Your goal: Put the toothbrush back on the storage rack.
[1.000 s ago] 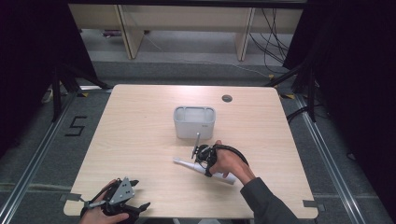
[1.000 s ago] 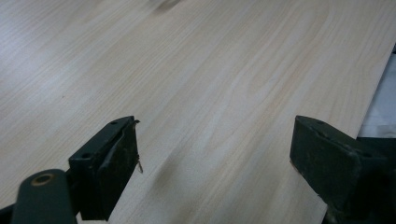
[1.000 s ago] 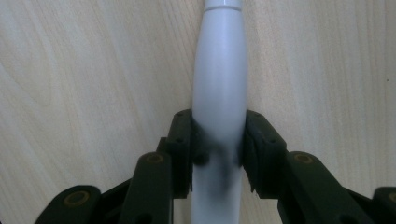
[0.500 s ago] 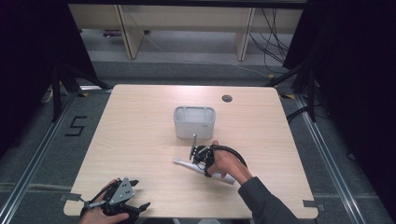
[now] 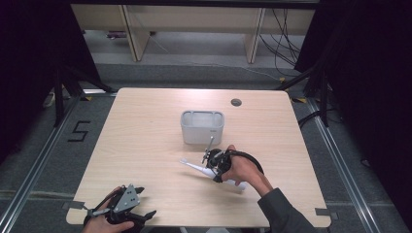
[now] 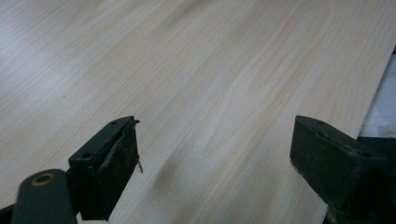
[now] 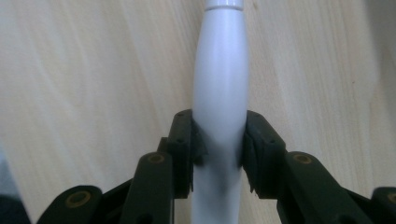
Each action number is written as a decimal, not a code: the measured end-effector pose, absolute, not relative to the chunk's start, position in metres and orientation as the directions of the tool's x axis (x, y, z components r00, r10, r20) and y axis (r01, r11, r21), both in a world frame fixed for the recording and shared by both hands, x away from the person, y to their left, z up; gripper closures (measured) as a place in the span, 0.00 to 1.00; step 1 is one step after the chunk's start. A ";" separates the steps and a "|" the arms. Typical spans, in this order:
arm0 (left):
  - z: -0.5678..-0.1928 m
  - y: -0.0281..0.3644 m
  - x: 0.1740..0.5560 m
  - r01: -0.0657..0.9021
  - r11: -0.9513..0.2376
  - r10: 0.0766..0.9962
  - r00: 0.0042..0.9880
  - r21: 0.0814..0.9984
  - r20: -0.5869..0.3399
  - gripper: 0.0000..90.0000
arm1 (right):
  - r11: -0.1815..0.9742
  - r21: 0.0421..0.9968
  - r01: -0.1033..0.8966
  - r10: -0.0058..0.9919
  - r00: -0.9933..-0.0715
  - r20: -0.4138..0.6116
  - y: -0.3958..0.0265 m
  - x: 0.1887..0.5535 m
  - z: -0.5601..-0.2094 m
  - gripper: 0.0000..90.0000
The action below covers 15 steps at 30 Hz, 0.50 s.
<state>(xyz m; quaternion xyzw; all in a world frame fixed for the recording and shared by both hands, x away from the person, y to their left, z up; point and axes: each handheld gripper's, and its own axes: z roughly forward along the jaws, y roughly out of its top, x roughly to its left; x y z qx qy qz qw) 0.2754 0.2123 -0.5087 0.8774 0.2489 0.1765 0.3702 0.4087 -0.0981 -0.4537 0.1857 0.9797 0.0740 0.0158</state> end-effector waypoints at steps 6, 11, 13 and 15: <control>-0.510 0.212 0.276 0.303 -0.597 0.567 0.814 0.743 0.124 0.16 | 0.872 0.330 0.361 0.370 -0.928 0.038 -0.118 0.405 -0.431 0.74; -0.509 0.212 0.276 0.300 -0.608 0.563 0.815 0.736 0.133 0.16 | 0.803 0.475 0.359 0.392 -0.919 0.030 -0.135 0.405 -0.417 0.74; -0.510 0.212 0.276 0.303 -0.603 0.569 0.812 0.738 0.131 0.16 | 0.766 0.525 0.371 0.416 -0.909 0.036 -0.140 0.405 -0.411 0.74; -0.509 0.212 0.276 0.302 -0.607 0.566 0.814 0.735 0.133 0.16 | 0.730 0.584 0.355 0.428 -0.904 0.014 -0.143 0.408 -0.408 0.74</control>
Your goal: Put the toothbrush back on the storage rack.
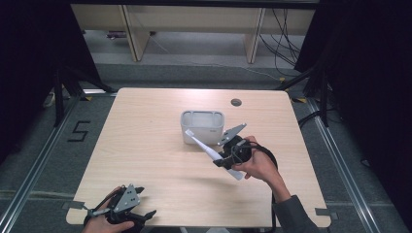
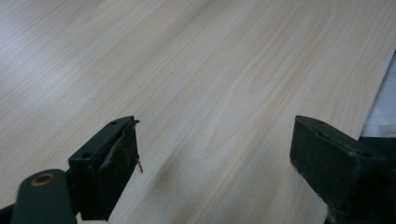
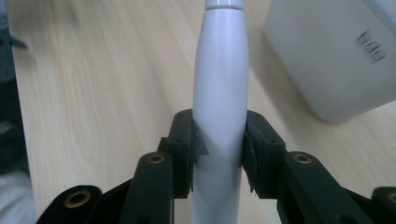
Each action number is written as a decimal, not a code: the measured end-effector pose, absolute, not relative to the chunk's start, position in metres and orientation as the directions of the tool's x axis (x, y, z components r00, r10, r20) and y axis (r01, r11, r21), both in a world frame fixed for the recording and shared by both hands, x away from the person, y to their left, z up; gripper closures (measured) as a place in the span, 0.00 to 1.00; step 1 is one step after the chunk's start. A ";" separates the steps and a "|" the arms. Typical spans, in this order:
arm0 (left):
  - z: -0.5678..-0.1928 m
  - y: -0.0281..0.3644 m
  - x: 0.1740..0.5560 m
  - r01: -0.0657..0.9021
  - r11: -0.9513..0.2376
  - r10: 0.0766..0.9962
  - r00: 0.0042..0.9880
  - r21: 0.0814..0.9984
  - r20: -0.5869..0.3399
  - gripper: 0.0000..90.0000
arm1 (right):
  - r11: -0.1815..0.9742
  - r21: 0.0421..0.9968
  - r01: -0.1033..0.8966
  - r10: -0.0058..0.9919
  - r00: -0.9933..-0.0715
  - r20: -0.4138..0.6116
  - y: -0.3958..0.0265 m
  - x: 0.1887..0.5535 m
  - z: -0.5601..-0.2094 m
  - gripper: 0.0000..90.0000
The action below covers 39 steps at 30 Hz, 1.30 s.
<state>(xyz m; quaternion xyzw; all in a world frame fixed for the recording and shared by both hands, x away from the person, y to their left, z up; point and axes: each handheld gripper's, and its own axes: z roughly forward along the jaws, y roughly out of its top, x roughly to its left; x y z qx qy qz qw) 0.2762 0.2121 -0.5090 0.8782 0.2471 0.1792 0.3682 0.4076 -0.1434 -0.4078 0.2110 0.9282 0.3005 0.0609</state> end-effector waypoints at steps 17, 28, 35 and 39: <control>-0.510 0.212 0.276 0.304 -0.603 0.571 0.810 0.738 0.132 0.16 | 0.406 0.851 0.334 0.574 -0.818 0.047 -0.165 0.433 -0.385 0.74; -0.508 0.212 0.276 0.307 -0.598 0.570 0.812 0.741 0.124 0.16 | 0.287 0.904 0.315 0.633 -0.772 0.068 -0.167 0.453 -0.366 0.74; -0.509 0.212 0.276 0.303 -0.592 0.572 0.811 0.747 0.125 0.16 | 0.252 0.917 0.310 0.652 -0.754 0.076 -0.168 0.467 -0.360 0.74; -0.508 0.213 0.276 0.308 -0.601 0.572 0.810 0.737 0.129 0.16 | 0.236 0.924 0.301 0.676 -0.734 0.066 -0.165 0.476 -0.357 0.74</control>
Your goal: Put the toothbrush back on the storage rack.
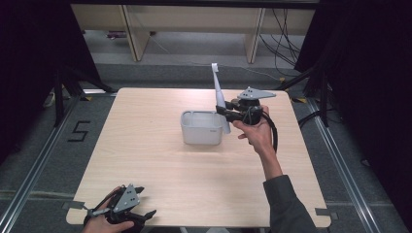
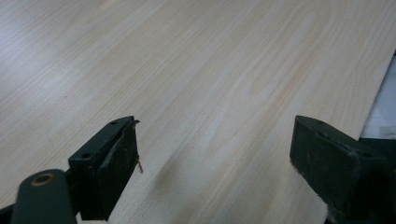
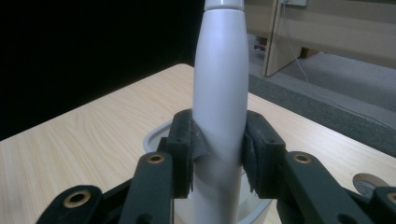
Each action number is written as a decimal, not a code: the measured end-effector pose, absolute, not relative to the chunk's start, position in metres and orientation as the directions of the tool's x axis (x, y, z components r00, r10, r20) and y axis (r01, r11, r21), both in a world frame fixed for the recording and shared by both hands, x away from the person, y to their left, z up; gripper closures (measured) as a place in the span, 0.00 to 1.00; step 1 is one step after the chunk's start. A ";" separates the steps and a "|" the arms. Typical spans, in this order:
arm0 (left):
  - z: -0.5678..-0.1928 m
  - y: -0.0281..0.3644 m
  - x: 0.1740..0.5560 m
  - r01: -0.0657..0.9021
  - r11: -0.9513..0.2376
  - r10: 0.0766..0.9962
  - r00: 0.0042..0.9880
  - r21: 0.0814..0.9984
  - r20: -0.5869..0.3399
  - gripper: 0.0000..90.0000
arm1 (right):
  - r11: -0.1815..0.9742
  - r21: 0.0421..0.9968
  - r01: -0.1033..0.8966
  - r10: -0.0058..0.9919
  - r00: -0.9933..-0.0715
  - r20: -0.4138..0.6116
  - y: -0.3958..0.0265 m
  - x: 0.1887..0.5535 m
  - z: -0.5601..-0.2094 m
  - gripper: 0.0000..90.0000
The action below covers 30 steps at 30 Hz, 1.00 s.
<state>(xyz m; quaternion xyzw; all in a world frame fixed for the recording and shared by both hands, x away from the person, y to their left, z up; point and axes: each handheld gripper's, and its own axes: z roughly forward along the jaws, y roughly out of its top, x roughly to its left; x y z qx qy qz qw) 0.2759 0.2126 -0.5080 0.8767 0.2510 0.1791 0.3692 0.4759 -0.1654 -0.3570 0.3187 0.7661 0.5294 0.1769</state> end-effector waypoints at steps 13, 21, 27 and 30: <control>-0.508 0.212 0.276 0.307 -0.604 0.573 0.809 0.735 0.133 0.16 | 0.196 0.939 0.283 0.697 -0.714 0.070 -0.158 0.488 -0.354 0.74; -0.508 0.213 0.276 0.306 -0.609 0.571 0.810 0.732 0.137 0.16 | 0.185 0.944 0.274 0.709 -0.702 0.064 -0.155 0.494 -0.348 0.74; -0.507 0.213 0.276 0.308 -0.611 0.564 0.816 0.729 0.128 0.16 | 0.159 0.949 0.273 0.715 -0.694 0.080 -0.153 0.500 -0.348 0.74; -0.508 0.213 0.276 0.307 -0.607 0.567 0.814 0.733 0.129 0.16 | 0.149 0.943 0.298 0.727 -0.679 0.100 -0.151 0.502 -0.350 0.74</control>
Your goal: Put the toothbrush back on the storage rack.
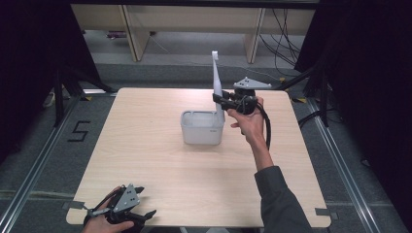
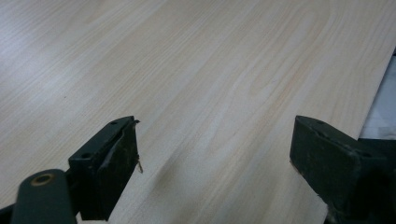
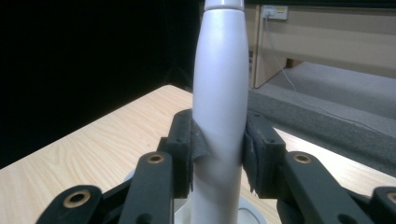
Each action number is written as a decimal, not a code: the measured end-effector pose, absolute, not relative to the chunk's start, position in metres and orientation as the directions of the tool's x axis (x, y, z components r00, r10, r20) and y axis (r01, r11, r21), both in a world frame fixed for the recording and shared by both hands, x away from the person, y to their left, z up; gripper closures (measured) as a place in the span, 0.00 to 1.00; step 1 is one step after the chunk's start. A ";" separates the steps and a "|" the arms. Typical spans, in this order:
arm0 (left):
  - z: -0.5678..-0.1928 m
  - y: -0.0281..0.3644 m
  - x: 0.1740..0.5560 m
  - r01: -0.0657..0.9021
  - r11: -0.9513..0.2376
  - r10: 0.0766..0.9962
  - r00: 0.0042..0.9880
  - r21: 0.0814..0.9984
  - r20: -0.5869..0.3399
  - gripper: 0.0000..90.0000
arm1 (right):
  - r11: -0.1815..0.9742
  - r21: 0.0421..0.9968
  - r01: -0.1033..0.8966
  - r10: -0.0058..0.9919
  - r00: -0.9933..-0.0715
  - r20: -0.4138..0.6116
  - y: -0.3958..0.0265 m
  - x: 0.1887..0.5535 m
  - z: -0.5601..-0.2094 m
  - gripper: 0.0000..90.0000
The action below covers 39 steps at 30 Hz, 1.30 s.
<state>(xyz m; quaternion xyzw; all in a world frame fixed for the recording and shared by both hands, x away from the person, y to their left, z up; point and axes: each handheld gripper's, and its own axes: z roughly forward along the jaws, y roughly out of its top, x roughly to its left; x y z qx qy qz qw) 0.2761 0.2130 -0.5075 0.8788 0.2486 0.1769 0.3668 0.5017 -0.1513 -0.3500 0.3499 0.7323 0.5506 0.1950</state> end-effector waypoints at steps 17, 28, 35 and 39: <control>-0.508 0.212 0.275 0.315 -0.584 0.574 0.812 0.748 0.105 0.16 | 0.107 0.937 0.334 0.757 -0.638 0.141 -0.145 0.518 -0.367 0.74; -0.509 0.212 0.275 0.303 -0.591 0.568 0.814 0.748 0.119 0.16 | 0.109 0.938 0.329 0.763 -0.632 0.133 -0.143 0.523 -0.375 0.74; -0.509 0.212 0.275 0.312 -0.587 0.572 0.813 0.747 0.109 0.16 | 0.102 0.933 0.345 0.770 -0.621 0.146 -0.146 0.524 -0.385 0.74; -0.509 0.211 0.275 0.313 -0.588 0.570 0.815 0.746 0.107 0.16 | 0.090 0.928 0.361 0.765 -0.622 0.167 -0.149 0.525 -0.392 0.74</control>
